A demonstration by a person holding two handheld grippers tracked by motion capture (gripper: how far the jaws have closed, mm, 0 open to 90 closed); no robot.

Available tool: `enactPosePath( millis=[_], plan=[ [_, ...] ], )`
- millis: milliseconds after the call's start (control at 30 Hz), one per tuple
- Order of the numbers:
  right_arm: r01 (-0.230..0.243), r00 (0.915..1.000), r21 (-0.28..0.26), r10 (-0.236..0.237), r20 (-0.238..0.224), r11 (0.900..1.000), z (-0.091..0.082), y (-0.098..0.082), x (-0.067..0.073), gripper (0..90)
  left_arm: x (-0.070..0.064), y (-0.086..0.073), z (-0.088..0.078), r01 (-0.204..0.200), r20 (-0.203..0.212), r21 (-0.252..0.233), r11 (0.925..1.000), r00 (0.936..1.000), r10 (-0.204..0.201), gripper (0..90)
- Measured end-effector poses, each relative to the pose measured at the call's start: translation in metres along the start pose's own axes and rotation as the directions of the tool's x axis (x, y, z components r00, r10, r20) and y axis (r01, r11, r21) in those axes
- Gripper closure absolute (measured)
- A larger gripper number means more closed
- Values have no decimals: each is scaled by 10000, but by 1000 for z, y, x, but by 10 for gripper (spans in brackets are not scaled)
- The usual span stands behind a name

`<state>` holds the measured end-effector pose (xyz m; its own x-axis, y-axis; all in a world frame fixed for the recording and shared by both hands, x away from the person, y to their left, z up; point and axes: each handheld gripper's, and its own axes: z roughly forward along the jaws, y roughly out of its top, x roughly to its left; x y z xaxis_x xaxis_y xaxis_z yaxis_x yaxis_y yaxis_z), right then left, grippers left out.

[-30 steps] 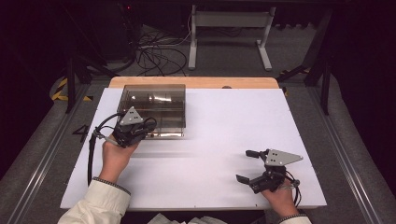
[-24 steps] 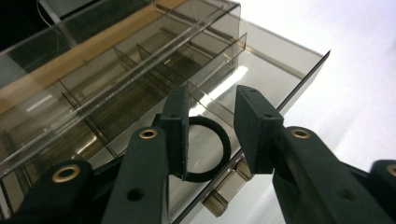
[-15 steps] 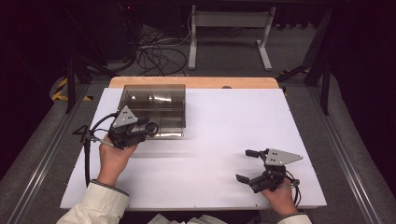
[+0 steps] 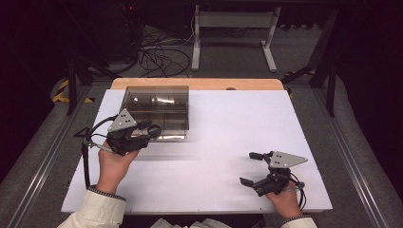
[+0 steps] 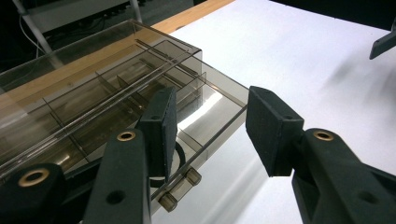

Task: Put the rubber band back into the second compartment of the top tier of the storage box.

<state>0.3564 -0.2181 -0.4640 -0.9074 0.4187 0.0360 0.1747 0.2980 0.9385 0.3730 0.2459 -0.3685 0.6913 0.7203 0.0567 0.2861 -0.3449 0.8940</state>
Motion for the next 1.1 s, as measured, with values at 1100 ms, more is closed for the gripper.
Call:
enactPosePath(
  millis=[1100],
  plan=[
    [-46,10000,-64,46,-41,10000,-1,0,-1,19,-33,-26,-32,124,1298,-1617,9868,9915,89,190]
  ],
)
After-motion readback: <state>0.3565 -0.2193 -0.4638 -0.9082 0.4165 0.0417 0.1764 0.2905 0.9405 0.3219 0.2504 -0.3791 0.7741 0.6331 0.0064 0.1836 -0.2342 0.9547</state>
